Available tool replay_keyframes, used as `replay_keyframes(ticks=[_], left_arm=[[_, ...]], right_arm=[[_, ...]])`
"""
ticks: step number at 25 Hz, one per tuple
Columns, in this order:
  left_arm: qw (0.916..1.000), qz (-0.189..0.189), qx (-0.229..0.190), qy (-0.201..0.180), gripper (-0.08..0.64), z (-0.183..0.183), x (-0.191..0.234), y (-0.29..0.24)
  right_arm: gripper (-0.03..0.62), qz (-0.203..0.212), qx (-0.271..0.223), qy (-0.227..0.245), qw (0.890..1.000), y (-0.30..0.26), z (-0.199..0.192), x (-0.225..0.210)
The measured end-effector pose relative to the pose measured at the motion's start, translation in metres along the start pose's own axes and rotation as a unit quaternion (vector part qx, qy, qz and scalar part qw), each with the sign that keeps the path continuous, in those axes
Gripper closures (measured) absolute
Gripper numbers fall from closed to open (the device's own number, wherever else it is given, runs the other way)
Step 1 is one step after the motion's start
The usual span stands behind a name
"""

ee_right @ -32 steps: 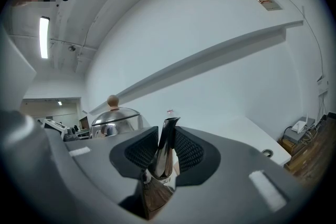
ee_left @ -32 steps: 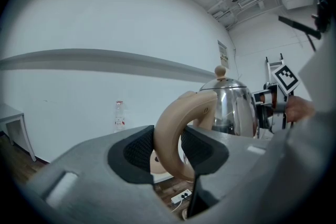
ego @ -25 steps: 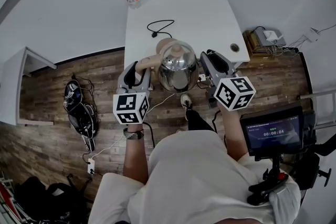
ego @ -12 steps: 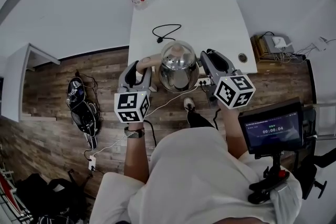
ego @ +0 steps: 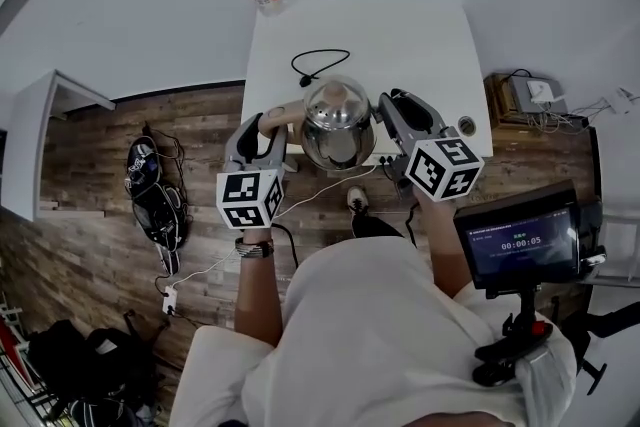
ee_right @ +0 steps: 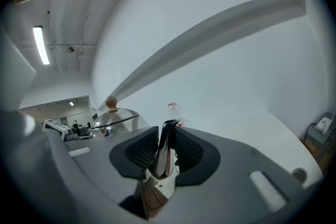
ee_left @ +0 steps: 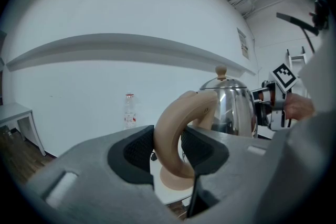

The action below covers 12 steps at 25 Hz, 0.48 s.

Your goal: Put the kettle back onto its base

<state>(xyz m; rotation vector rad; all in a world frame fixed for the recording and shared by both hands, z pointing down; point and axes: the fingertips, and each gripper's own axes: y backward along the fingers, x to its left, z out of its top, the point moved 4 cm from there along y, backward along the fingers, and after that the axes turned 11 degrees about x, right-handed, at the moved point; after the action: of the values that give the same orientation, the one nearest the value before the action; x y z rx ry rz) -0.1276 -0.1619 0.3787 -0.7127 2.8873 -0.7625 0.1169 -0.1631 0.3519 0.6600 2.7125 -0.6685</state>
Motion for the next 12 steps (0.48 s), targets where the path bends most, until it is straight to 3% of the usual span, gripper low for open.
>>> replay_keyframes(ticks=[12], left_arm=[[0.9991, 0.012, 0.020, 0.035, 0.393, -0.014, 0.005, -0.041]], right_arm=[[0.500, 0.026, 0.032, 0.002, 0.999, -0.036, 0.000, -0.033]])
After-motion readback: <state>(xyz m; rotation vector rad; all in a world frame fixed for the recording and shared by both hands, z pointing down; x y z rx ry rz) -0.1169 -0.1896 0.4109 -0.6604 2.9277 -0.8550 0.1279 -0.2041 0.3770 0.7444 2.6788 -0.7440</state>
